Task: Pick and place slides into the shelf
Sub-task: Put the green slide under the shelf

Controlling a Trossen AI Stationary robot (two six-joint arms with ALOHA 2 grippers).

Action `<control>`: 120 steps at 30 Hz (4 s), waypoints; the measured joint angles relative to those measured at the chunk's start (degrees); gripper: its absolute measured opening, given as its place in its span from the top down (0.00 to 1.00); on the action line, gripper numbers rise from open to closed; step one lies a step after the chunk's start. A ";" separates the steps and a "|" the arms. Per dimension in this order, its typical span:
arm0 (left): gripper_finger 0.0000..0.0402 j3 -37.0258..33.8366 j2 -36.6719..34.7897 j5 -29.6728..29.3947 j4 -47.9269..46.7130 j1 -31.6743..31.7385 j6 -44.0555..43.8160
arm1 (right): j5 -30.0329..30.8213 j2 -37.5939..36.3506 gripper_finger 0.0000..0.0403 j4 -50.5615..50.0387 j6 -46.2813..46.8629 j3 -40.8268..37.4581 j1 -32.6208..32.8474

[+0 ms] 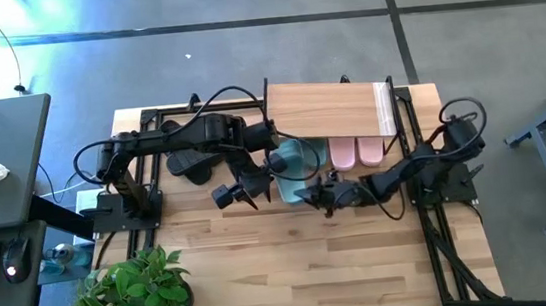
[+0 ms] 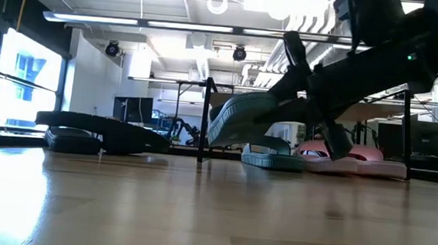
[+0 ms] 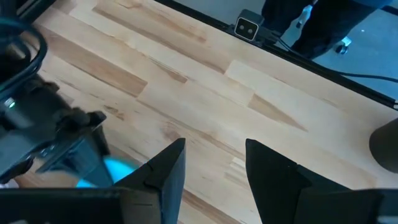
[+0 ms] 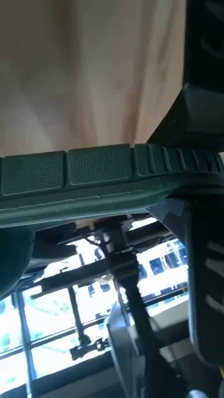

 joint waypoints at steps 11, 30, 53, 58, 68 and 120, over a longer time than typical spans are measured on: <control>0.62 0.00 0.00 0.01 0.03 0.00 1.18 | -5.20 0.00 0.91 -0.08 -0.66 0.00 -7.01; 0.62 0.00 0.07 0.02 0.46 0.00 1.25 | -4.48 0.00 0.91 -0.58 -1.02 0.00 -10.27; 0.62 0.00 0.07 -1.46 1.97 -0.01 1.25 | -7.05 0.40 0.91 3.03 0.05 0.15 -11.57; 0.62 0.00 0.07 -1.46 2.12 0.00 1.25 | -7.88 3.65 0.91 4.24 1.11 2.14 -11.95; 0.62 0.00 0.07 -1.46 1.99 0.00 1.25 | 6.93 9.09 0.91 6.37 6.20 3.64 -7.50; 0.62 0.00 0.07 -1.46 4.57 -0.02 1.03 | 8.74 9.11 0.61 4.09 3.01 2.69 -12.93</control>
